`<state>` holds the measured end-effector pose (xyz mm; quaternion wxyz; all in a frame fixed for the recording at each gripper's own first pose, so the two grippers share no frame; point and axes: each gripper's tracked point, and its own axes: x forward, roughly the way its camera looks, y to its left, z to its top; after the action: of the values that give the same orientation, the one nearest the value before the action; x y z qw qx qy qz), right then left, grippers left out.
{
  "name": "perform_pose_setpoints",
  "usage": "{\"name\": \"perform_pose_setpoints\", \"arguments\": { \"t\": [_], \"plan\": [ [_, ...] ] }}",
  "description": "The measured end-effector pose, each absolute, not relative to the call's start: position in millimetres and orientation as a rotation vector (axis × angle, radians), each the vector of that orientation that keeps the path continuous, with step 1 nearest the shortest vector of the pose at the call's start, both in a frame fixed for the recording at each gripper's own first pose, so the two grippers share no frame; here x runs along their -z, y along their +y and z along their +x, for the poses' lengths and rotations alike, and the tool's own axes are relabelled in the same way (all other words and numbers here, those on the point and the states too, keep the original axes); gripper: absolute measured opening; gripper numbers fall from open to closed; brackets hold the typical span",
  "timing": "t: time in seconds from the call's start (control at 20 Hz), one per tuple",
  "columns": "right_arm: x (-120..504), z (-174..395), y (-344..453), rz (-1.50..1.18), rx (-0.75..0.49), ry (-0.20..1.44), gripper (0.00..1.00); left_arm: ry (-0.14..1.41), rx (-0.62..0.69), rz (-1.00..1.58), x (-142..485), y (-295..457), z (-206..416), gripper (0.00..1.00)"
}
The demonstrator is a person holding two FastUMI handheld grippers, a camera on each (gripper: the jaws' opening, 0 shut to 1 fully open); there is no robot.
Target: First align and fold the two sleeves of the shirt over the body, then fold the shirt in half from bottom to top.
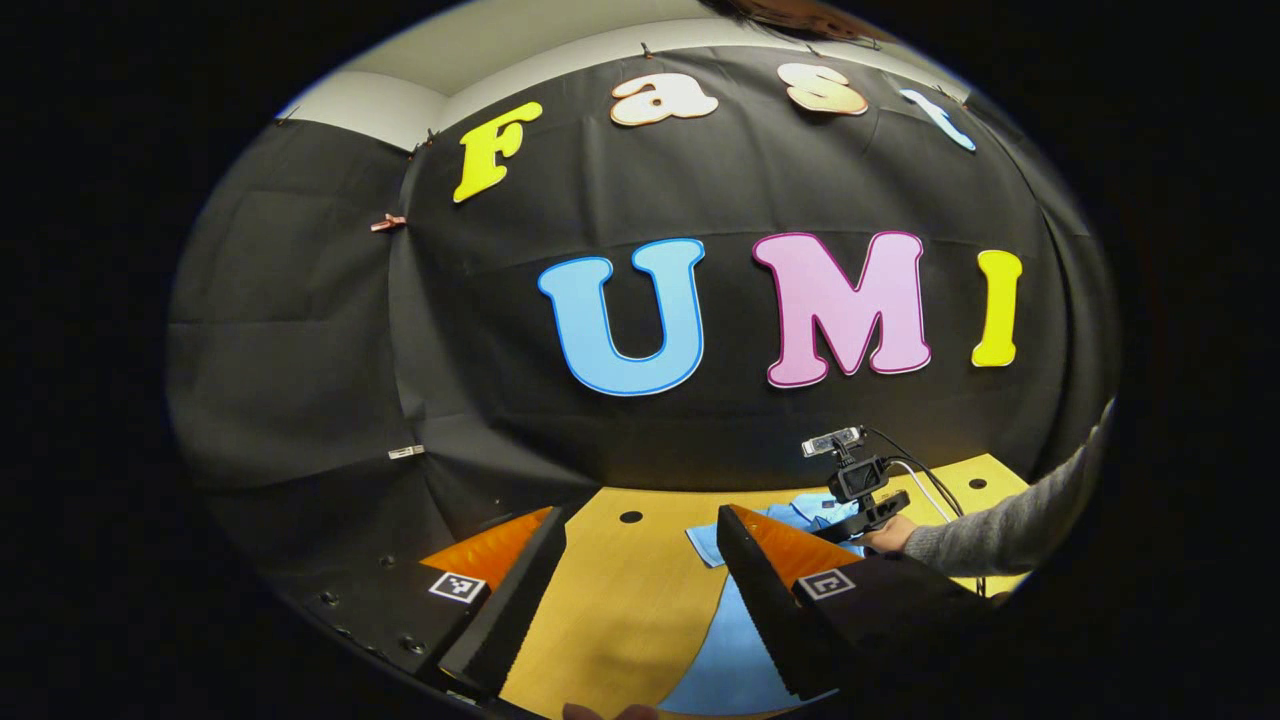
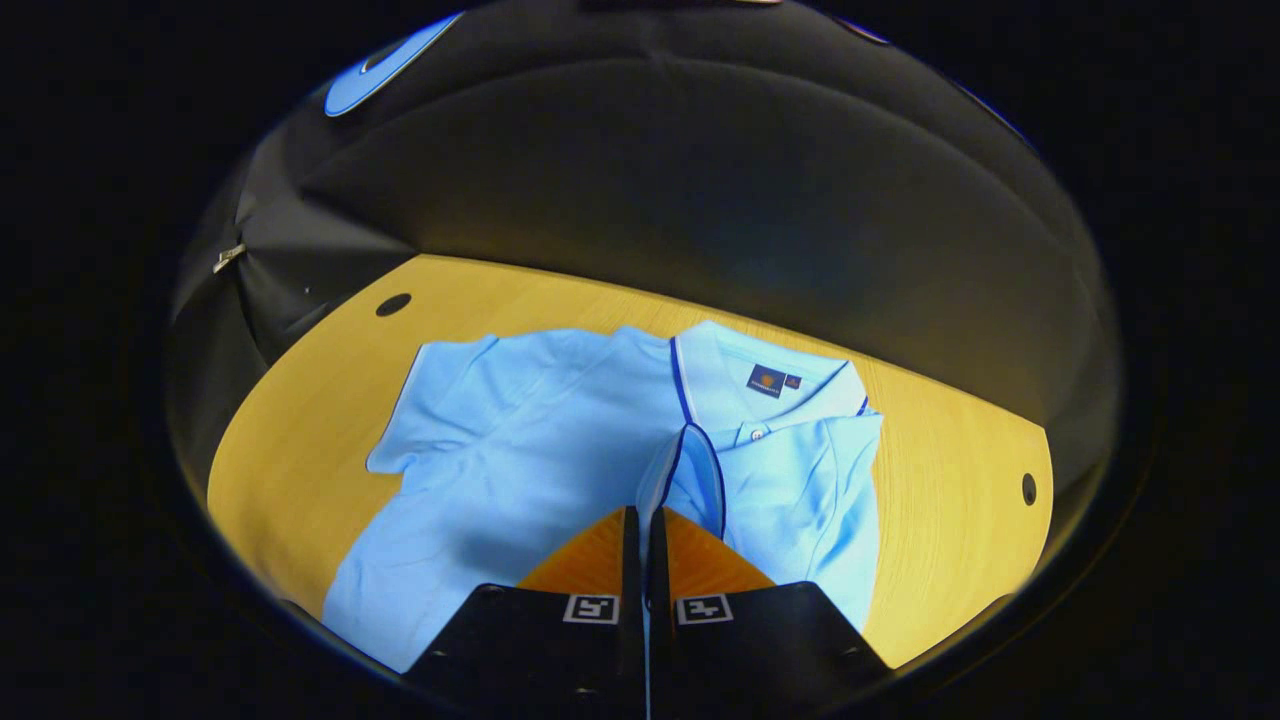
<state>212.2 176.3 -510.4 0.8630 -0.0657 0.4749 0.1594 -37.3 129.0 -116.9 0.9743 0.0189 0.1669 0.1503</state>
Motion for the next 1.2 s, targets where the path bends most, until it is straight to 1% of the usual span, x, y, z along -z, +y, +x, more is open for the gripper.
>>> {"name": "perform_pose_setpoints", "arguments": {
  "t": [0.2, 0.25, 0.5, 0.55, 0.6, 0.65, 0.7, 0.75, 0.85, 1.05, 1.1, 1.15, 1.2],
  "plan": [
    [519.0, 204.8, 178.0, -0.151, -0.337, 1.021, 0.07, 0.338, -0.316, 0.022, 119.0, 135.9, -37.7, 0.98],
    [520.2, 203.6, 177.6, -0.152, -0.334, 1.024, 0.13, 0.338, -0.318, 0.022, 119.6, 137.1, -37.5, 0.98],
    [521.8, 206.3, 174.6, -0.132, -0.306, 1.017, 0.22, 0.343, -0.323, 0.022, 121.0, 141.5, -34.1, 0.97],
    [520.0, 208.4, 174.4, -0.122, -0.298, 1.008, 0.38, 0.343, -0.321, 0.022, 121.9, 141.9, -34.0, 0.97],
    [518.9, 211.2, 173.6, -0.117, -0.291, 1.002, 0.46, 0.342, -0.321, 0.023, 121.2, 142.2, -33.3, 0.98],
    [515.7, 212.0, 173.0, -0.107, -0.285, 0.994, 0.65, 0.342, -0.319, 0.025, 120.1, 142.4, -32.1, 0.98],
    [511.3, 213.7, 173.3, -0.092, -0.282, 0.980, 0.72, 0.342, -0.315, 0.027, 120.2, 141.9, -32.4, 0.97],
    [503.5, 217.1, 172.7, -0.078, -0.277, 0.954, 0.77, 0.341, -0.311, 0.028, 120.3, 141.8, -31.9, 0.97],
    [475.9, 227.2, 168.2, -0.050, -0.261, 0.868, 0.78, 0.341, -0.300, 0.029, 121.0, 142.0, -29.4, 0.98],
    [389.1, 237.1, 157.2, 0.012, -0.261, 0.673, 0.82, 0.341, -0.259, 0.016, 128.8, 137.7, -15.8, 0.98],
    [361.1, 236.2, 151.9, 0.018, -0.261, 0.612, 0.82, 0.341, -0.246, 0.015, 131.8, 136.1, -9.7, 0.98],
    [334.0, 232.3, 147.7, 0.019, -0.265, 0.557, 0.78, 0.343, -0.228, 0.012, 137.0, 134.5, -1.5, 0.98],
    [307.4, 225.2, 142.4, 0.021, -0.268, 0.506, 0.83, 0.342, -0.210, 0.006, 141.9, 133.0, 7.5, 0.98]
  ]
}}
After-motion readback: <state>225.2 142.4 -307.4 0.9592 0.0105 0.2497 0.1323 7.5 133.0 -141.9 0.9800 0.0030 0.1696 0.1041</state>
